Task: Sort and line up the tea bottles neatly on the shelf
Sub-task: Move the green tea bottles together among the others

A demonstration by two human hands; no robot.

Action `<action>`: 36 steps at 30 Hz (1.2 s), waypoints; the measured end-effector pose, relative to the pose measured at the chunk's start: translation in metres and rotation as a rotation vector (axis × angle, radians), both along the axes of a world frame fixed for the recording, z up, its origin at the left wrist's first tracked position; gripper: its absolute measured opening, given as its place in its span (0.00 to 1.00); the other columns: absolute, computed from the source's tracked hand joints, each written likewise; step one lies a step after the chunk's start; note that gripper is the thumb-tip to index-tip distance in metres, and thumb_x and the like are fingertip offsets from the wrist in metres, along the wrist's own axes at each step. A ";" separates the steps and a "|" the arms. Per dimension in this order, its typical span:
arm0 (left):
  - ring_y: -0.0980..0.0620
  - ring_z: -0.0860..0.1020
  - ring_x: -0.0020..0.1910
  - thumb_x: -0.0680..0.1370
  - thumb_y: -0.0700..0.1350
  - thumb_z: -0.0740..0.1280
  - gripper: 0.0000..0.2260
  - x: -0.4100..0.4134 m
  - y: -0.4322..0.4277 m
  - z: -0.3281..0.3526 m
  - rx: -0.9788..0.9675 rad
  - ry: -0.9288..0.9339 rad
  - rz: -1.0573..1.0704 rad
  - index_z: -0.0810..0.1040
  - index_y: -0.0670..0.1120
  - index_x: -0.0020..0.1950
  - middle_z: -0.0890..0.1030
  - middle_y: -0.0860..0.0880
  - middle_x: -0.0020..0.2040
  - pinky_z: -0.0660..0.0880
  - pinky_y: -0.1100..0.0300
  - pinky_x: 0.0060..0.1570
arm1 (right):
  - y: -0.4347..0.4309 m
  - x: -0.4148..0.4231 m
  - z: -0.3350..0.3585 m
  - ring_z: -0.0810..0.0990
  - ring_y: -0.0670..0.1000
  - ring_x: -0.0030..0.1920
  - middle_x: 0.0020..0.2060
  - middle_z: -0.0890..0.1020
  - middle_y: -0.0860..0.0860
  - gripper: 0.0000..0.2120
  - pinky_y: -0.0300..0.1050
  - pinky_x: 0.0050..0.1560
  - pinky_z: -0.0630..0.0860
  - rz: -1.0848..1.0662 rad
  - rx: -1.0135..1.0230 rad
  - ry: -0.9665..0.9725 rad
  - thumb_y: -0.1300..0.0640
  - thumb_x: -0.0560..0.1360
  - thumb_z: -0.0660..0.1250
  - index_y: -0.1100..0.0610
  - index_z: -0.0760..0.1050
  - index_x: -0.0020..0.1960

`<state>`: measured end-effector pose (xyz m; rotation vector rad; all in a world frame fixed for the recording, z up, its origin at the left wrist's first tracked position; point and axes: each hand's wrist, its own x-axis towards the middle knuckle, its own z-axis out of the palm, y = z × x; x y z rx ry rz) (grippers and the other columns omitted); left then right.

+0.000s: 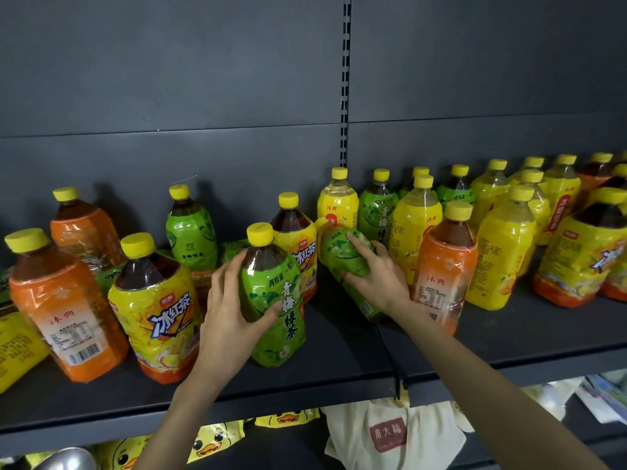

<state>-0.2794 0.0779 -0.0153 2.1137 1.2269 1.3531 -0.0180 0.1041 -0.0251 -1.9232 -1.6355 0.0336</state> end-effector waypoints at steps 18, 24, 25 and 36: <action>0.55 0.63 0.65 0.69 0.57 0.71 0.40 0.009 -0.010 -0.005 -0.006 0.001 0.092 0.49 0.65 0.73 0.59 0.50 0.70 0.69 0.52 0.56 | -0.026 -0.010 -0.043 0.56 0.67 0.73 0.74 0.48 0.67 0.41 0.67 0.70 0.59 -0.027 0.323 0.259 0.34 0.74 0.53 0.34 0.22 0.67; 0.46 0.66 0.67 0.70 0.60 0.68 0.40 0.027 -0.022 -0.006 0.013 0.011 0.179 0.48 0.62 0.75 0.61 0.47 0.70 0.69 0.54 0.48 | -0.022 -0.017 -0.030 0.53 0.65 0.74 0.75 0.44 0.63 0.46 0.65 0.68 0.64 -0.050 0.275 0.239 0.48 0.78 0.59 0.34 0.18 0.63; 0.46 0.67 0.67 0.70 0.61 0.67 0.40 0.032 -0.023 -0.006 0.017 0.015 0.189 0.48 0.62 0.75 0.61 0.47 0.70 0.70 0.55 0.47 | -0.022 -0.016 -0.028 0.53 0.64 0.75 0.76 0.44 0.62 0.46 0.64 0.68 0.64 -0.049 0.265 0.267 0.50 0.79 0.60 0.34 0.18 0.64; 0.65 0.56 0.67 0.79 0.62 0.54 0.26 0.033 -0.026 -0.013 0.094 0.066 -0.050 0.50 0.62 0.75 0.56 0.55 0.73 0.62 0.65 0.60 | -0.062 -0.062 -0.005 0.51 0.45 0.75 0.75 0.50 0.46 0.27 0.43 0.73 0.55 0.219 0.441 0.526 0.37 0.77 0.53 0.39 0.50 0.74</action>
